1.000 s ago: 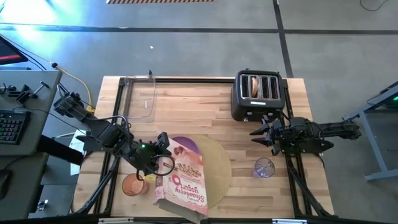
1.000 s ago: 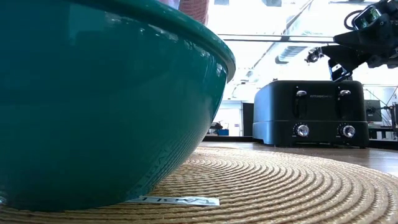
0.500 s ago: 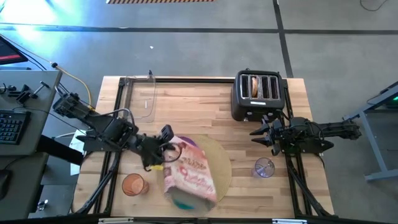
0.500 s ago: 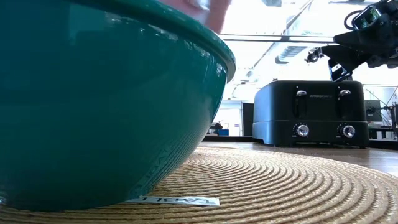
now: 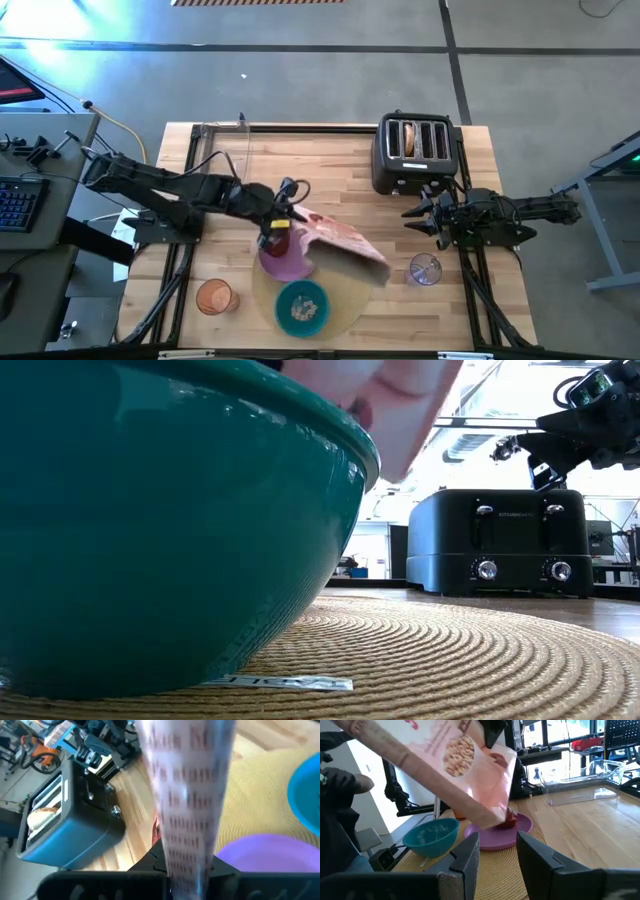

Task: Arrange a breakfast setting
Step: Pour the cereal from the red cereal box into the blue bowl

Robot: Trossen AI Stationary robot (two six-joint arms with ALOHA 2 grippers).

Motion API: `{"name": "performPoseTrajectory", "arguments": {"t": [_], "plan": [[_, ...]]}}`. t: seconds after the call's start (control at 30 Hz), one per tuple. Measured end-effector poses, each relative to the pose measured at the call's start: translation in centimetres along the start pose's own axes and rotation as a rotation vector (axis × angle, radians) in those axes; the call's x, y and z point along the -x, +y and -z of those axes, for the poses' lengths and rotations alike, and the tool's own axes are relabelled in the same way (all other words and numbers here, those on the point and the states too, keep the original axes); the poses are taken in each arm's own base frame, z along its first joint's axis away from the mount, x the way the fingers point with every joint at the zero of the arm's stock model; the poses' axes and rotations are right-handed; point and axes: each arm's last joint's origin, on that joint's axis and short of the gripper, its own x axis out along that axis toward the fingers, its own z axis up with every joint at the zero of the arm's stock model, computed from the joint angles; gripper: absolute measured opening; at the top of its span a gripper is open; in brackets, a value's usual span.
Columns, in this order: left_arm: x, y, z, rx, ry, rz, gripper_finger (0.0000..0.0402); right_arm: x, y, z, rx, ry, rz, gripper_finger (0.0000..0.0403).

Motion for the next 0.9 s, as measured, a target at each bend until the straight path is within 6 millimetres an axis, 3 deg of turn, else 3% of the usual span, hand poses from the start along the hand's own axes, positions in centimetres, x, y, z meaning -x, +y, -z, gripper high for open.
{"name": "performPoseTrajectory", "arguments": {"t": [0.3,0.9], "plan": [[-2.1,0.4,2.7,0.184,-0.106,-0.024,0.0010,0.0,0.0,0.0,0.000,0.000,0.000,0.0114],[-6.7,-1.6,5.5,0.236,-0.176,0.017,0.0010,0.0,0.0,0.0,0.000,0.000,0.000,0.0114]]}}
